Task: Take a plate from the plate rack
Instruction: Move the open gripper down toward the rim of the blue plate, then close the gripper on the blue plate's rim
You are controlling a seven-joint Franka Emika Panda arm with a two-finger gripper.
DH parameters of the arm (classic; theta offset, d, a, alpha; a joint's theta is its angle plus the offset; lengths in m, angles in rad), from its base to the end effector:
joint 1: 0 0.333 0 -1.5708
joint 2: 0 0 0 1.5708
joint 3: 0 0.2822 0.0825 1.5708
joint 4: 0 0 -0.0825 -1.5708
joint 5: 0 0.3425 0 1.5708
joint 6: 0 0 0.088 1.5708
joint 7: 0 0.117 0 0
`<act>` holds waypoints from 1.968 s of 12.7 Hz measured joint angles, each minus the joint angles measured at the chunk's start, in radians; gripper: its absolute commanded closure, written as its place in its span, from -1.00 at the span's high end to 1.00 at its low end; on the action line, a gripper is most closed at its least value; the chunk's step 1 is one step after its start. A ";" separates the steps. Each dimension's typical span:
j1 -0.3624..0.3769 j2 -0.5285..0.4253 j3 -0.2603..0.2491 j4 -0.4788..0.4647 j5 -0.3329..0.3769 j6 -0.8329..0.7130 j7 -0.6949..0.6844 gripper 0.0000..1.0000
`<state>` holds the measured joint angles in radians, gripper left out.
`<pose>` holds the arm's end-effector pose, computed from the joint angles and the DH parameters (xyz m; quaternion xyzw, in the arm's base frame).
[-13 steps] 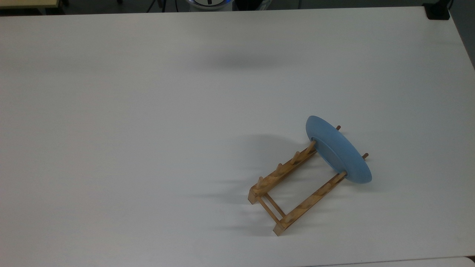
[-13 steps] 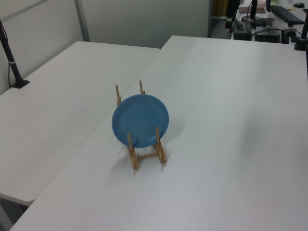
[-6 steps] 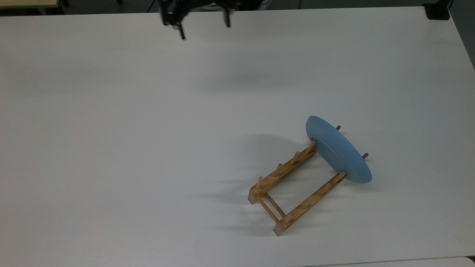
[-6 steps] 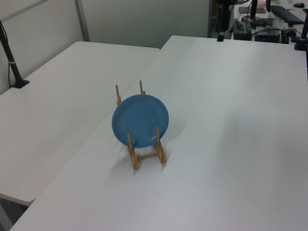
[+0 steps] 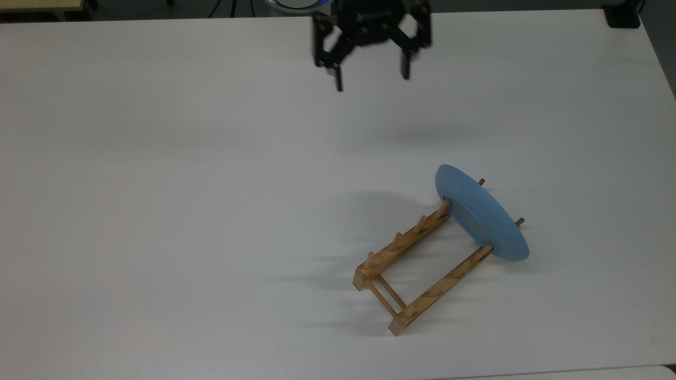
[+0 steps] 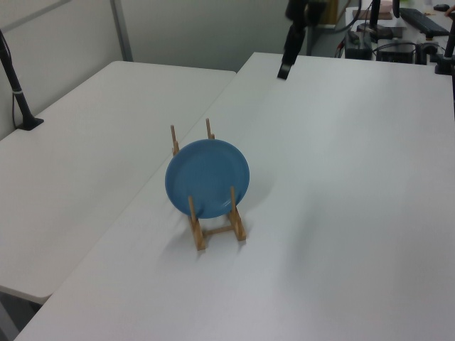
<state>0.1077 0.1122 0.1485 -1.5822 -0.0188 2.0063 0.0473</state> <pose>0.5654 0.1423 0.5602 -0.9823 -0.1038 -0.1543 0.0227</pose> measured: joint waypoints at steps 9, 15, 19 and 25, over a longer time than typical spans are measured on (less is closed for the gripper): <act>0.161 0.264 0.030 0.096 -0.226 0.171 0.452 1.00; 0.199 0.389 0.030 0.169 -0.381 0.242 0.618 0.24; 0.202 0.399 0.030 0.196 -0.383 0.242 0.630 -0.52; 0.198 0.392 0.030 0.215 -0.401 0.242 0.632 -1.00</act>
<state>0.3059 0.5038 0.1782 -1.3668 -0.4195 2.2482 0.6791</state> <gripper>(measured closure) 0.916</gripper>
